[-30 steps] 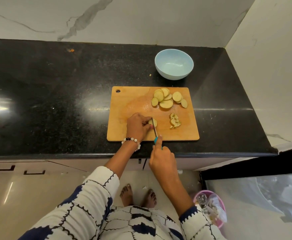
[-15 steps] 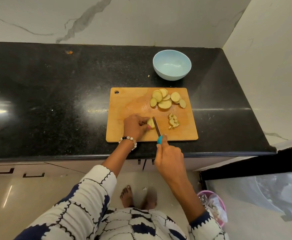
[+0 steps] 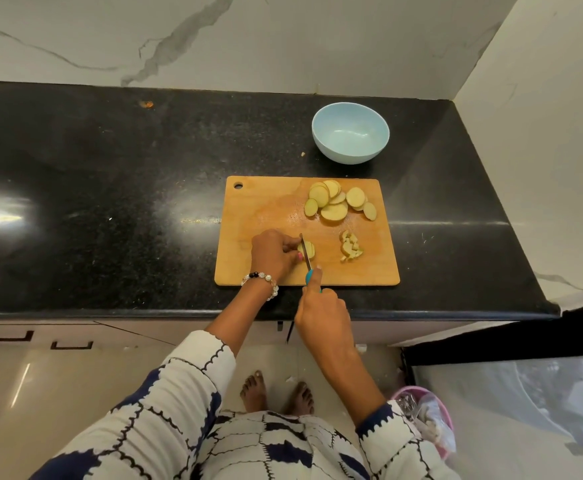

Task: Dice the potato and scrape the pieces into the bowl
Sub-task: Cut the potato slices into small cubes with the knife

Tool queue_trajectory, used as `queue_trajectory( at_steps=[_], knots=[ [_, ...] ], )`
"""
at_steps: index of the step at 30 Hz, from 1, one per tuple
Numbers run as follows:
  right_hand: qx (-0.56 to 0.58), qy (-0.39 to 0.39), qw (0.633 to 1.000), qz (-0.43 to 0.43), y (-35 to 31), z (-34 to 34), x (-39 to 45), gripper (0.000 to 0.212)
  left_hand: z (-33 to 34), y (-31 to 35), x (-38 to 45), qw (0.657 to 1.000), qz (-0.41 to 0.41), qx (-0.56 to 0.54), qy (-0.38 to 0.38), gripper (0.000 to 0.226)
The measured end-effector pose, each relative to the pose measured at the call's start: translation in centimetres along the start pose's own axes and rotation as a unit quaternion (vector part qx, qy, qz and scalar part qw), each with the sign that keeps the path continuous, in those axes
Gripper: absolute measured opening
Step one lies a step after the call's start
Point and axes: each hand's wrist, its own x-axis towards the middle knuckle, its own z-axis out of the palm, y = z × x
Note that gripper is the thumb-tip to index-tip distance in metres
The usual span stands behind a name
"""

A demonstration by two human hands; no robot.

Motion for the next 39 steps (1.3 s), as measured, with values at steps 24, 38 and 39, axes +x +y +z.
queue_trajectory(
  at_steps=[24, 38, 39],
  knots=[
    [0.034, 0.031, 0.999, -0.008, 0.8, -1.2, -0.3, 0.054, 0.1, 0.1, -0.3, 0.999, -0.039, -0.02, 0.017, 0.029],
    [0.005, -0.034, 0.999, 0.008, -0.2, -0.9, -1.9, 0.063, 0.4, 0.1, -0.3, 0.998, -0.051, -0.013, 0.04, 0.023],
    [0.013, -0.039, 0.999, 0.006, 0.1, -0.9, -2.4, 0.061, 0.4, 0.2, -0.3, 0.998, -0.054, -0.014, 0.04, 0.023]
  ],
)
